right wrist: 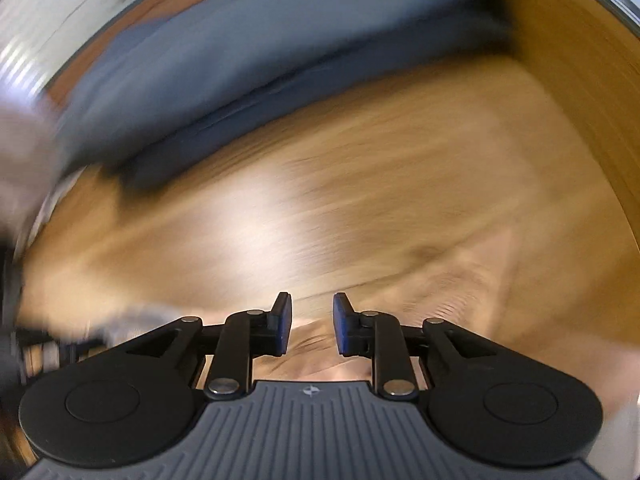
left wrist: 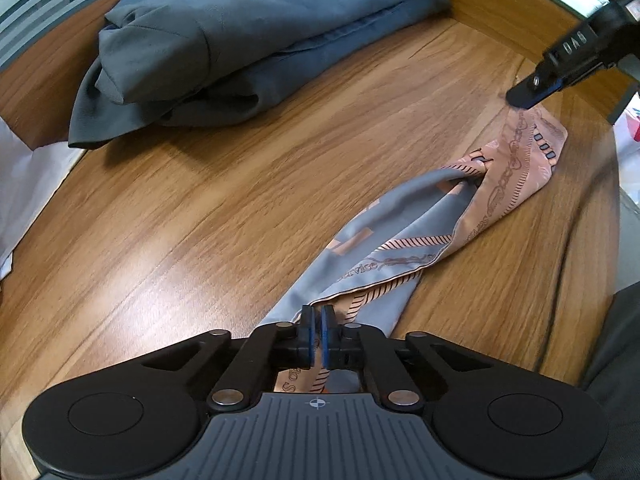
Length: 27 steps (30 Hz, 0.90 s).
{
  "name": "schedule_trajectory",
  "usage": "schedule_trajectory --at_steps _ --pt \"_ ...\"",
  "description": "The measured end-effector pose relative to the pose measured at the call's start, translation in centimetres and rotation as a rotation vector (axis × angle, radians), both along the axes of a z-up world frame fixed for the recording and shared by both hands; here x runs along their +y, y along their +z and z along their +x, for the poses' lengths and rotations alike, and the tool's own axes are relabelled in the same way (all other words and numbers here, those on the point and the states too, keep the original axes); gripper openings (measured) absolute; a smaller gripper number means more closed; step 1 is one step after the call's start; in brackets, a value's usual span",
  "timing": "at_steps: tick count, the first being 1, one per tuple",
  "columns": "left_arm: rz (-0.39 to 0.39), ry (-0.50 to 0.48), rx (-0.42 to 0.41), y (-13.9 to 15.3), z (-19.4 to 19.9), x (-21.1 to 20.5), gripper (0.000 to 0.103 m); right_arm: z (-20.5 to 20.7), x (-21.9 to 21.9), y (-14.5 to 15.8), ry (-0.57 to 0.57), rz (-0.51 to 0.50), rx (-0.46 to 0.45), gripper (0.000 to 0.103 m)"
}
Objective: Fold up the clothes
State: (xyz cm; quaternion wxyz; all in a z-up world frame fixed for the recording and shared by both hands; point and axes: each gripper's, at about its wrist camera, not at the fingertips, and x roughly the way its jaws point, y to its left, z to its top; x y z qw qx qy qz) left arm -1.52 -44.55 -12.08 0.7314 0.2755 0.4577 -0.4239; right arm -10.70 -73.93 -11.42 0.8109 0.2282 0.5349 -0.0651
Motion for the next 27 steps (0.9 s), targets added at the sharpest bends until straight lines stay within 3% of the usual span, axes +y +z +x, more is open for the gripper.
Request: schedule_trajectory --at_steps 6,10,21,25,27 --pt "-0.008 0.036 -0.008 0.3 0.3 0.3 0.003 1.4 3.7 0.3 0.523 -0.085 -0.011 0.025" --pt "-0.011 0.088 0.000 0.5 0.4 0.6 0.003 2.3 3.8 0.0 0.752 -0.093 -0.005 0.025" --pt "-0.007 0.258 0.033 1.4 -0.4 0.9 0.004 6.3 2.1 -1.3 1.237 -0.080 0.120 0.025" --pt "-0.030 0.340 0.073 2.0 -0.8 1.3 0.005 7.1 2.4 -1.9 1.349 -0.090 0.142 0.025" --pt "-0.033 0.377 0.088 2.1 -0.9 1.7 0.010 7.4 2.7 -2.2 1.393 -0.109 0.148 0.025"
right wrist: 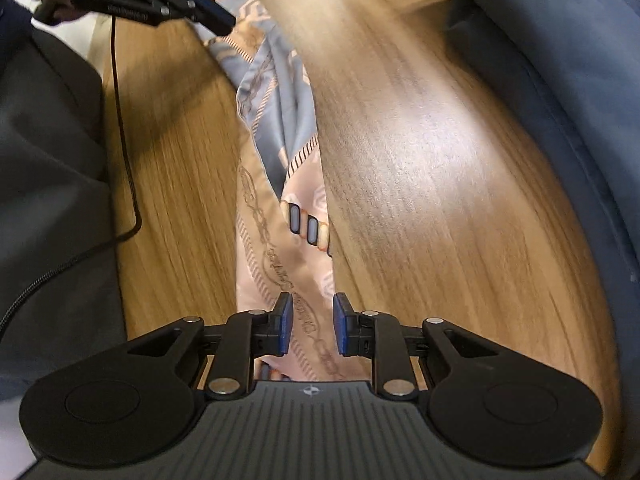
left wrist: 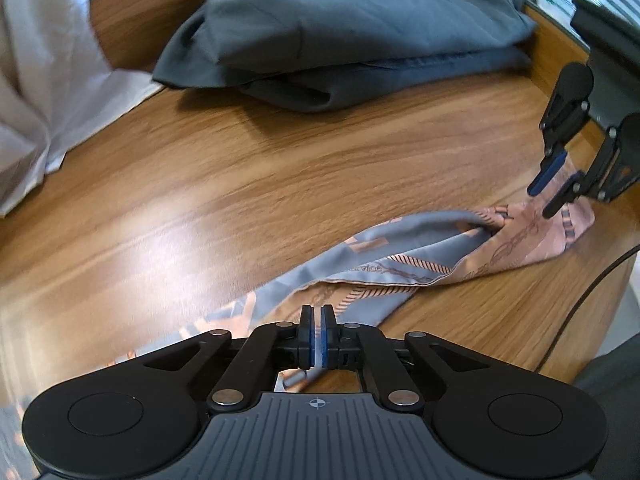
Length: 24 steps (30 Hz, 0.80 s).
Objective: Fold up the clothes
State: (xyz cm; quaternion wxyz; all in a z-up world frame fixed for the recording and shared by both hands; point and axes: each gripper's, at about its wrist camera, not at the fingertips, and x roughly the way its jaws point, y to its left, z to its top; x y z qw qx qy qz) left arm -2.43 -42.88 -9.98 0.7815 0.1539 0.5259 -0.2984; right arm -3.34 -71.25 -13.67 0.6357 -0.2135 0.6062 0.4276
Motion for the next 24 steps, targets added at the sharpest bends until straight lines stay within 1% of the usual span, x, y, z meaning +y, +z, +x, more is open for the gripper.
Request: schedule_trajectory --at_steps 2,4,7,8,9,10,11,13,17,19,21,23,24 --pt "0.005 0.022 0.004 0.0 -0.2 0.4 0.012 0.1 0.3 -0.3 0.045 -0.018 -0.002 0.025" --pt "0.011 0.043 0.006 0.0 -0.3 0.7 0.012 -0.2 0.4 -0.4 0.087 -0.035 -0.009 0.025" --pt "0.018 0.073 0.009 0.0 -0.6 1.3 0.013 -0.7 0.6 -0.5 0.146 -0.057 -0.025 0.021" --pt "0.020 0.082 0.010 0.0 -0.6 1.6 0.013 -0.9 0.6 -0.5 0.165 -0.066 -0.033 0.014" --pt "0.022 0.091 0.010 0.0 -0.7 1.8 0.013 -1.3 0.4 -0.5 0.181 -0.076 -0.047 0.005" --pt "0.022 0.099 0.011 0.0 -0.8 2.0 0.013 -1.7 0.4 -0.4 0.196 -0.086 -0.062 0.004" --pt "0.022 0.107 0.012 0.0 -0.9 2.3 0.013 -2.0 0.3 -0.4 0.207 -0.093 -0.078 0.000" --pt "0.019 0.122 0.013 0.0 -1.0 2.7 0.013 -2.6 0.3 -0.1 0.220 -0.103 -0.105 0.000" --pt "0.013 0.141 0.011 0.1 -1.1 3.5 0.013 -3.4 0.1 1.0 0.192 -0.113 -0.151 0.000" --pt "0.010 0.146 0.008 0.2 -1.1 3.9 0.014 -3.9 0.4 2.1 0.192 -0.135 -0.195 0.000" --pt "0.006 0.147 0.001 0.4 -1.3 4.2 0.019 -4.2 0.7 3.4 0.184 -0.157 -0.259 0.000" --pt "0.001 0.146 -0.003 0.6 -1.4 4.5 0.022 -4.6 0.8 4.9 0.176 -0.192 -0.343 0.000" --pt "-0.003 0.145 -0.003 0.7 -1.4 4.7 0.026 -4.7 0.7 5.7 0.171 -0.213 -0.390 0.000"
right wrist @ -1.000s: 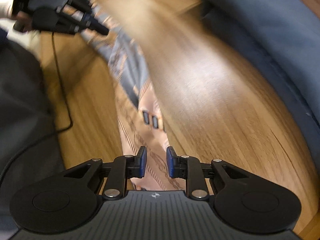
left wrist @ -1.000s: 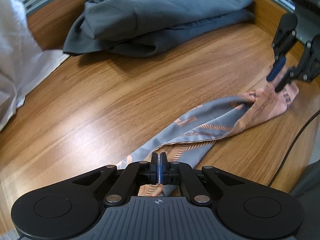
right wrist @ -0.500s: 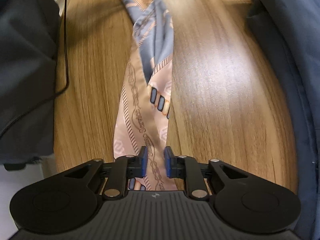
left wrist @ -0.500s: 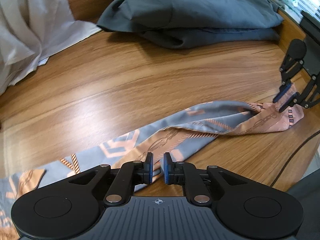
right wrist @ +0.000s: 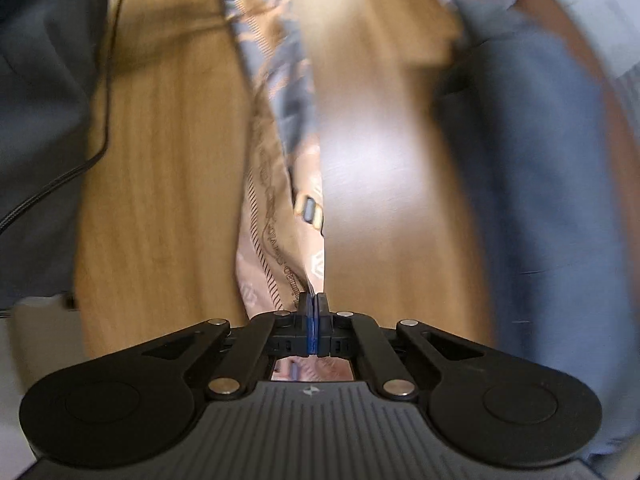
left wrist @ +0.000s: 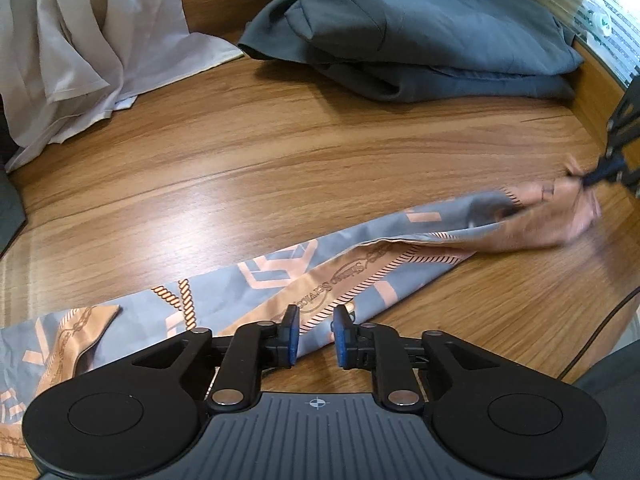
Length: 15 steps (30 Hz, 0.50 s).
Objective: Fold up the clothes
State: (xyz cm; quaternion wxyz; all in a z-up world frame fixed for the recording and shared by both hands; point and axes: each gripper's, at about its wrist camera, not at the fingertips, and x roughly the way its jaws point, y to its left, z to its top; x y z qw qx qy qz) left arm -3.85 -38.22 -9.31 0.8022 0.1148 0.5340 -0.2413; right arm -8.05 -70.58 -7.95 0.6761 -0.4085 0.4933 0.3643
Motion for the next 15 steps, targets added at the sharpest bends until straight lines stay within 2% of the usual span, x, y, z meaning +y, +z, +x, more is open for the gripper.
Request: schedule_trajectory --at_steps 1,3,7,11,15 --pt "-0.003 -0.001 0.000 0.1 0.0 0.1 0.029 -0.2 -0.1 0.8 -0.004 -0.017 -0.051 0.000" --pt "-0.017 -0.002 -0.006 0.4 -0.2 0.4 0.041 -0.8 -0.1 2.1 -0.014 -0.052 -0.153 0.000" --pt "-0.056 -0.017 -0.005 1.1 -0.4 0.8 0.050 -3.2 -0.1 3.0 -0.046 -0.095 -0.275 0.000" --pt "-0.081 -0.049 0.017 1.3 -0.8 1.0 0.054 -6.4 0.1 0.4 -0.100 -0.132 -0.262 0.000" --pt "-0.057 -0.095 0.037 0.7 -1.4 0.9 0.055 -8.9 0.4 -2.8 -0.225 -0.150 -0.218 0.000"
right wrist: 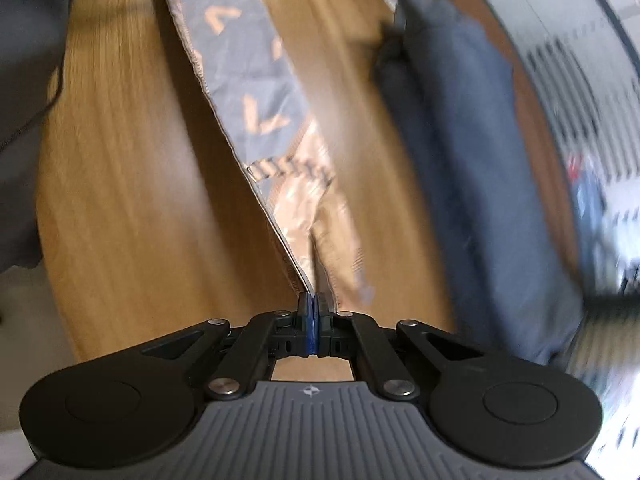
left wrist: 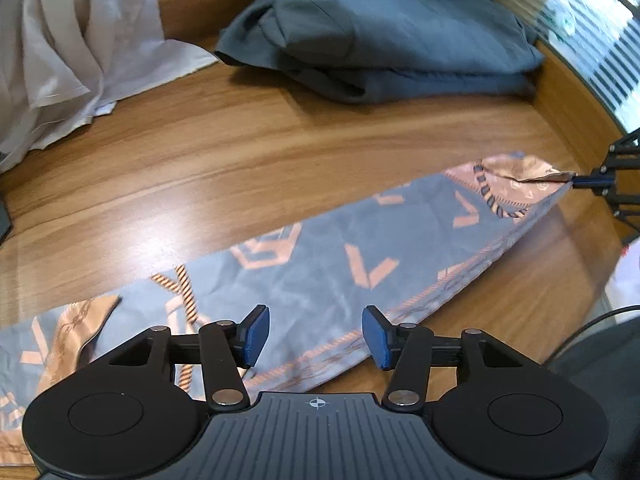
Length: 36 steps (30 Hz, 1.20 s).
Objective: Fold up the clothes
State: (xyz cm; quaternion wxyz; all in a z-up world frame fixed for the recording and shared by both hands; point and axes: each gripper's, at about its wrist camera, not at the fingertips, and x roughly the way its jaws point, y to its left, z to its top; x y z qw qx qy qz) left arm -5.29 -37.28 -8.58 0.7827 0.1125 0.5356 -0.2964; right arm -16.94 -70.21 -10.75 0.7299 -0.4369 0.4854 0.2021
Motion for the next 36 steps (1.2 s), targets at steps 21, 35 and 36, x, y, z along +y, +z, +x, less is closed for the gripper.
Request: schedule_trajectory --at_steps 21,35,36 --pt "0.014 0.146 0.040 -0.7 0.8 2.0 0.061 3.8 -2.3 -1.2 -0.784 0.568 -0.123 0.025" --pt "0.031 0.314 0.037 -0.1 -0.9 5.9 0.061 9.3 -1.0 -4.6 -0.836 0.576 -0.148 0.024" --pt "0.032 0.324 0.036 0.0 -1.1 6.1 0.061 9.3 -1.1 -4.6 -0.845 0.585 -0.151 0.022"
